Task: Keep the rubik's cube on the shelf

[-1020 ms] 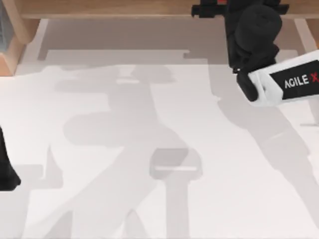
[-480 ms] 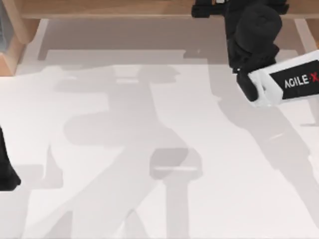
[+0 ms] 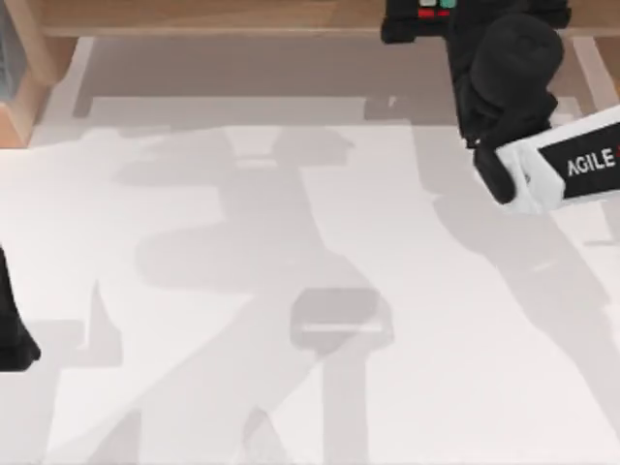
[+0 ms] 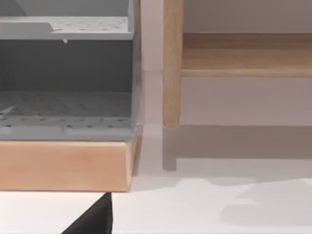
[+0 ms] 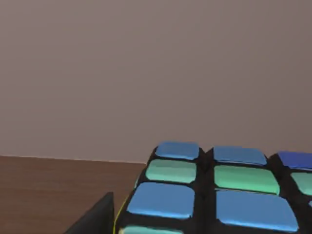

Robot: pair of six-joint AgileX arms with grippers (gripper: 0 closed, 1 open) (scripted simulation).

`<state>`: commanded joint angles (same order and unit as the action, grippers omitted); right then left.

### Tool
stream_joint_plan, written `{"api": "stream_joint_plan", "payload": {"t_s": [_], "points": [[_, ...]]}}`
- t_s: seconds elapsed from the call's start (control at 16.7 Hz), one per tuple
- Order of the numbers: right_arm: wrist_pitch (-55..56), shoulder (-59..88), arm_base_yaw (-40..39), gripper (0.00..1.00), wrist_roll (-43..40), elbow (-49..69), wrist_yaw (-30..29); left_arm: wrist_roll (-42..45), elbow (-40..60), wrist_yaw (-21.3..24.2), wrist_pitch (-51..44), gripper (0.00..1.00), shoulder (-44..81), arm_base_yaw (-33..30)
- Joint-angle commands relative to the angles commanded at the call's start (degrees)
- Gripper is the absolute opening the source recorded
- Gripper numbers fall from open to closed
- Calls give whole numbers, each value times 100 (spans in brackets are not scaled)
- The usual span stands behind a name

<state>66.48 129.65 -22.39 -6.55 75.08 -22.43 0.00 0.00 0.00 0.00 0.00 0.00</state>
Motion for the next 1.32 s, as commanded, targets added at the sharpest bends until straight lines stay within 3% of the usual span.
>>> {"api": "stream_joint_plan", "payload": {"t_s": [0.18, 0.36, 0.72, 0.9, 1.08, 1.32], "points": [[272, -401, 337, 100, -540, -834, 740, 0, 0, 0, 0, 100, 0, 0], [684, -840, 936, 100, -1442, -1984, 1884, 0, 0, 0, 0, 100, 0, 0], [1717, -1665, 2838, 100, -4037, -4292, 4665, 0, 0, 0, 0, 100, 0, 0], [2143, -1839, 3974, 100, -5442, -5118, 5756, 0, 0, 0, 0, 100, 0, 0], [2403, -1777, 5067, 100, -6687, -5514, 6362, 0, 0, 0, 0, 100, 0, 0], [2573, -1462, 6182, 100, -7886, -5274, 6438, 0, 0, 0, 0, 100, 0, 0]]}}
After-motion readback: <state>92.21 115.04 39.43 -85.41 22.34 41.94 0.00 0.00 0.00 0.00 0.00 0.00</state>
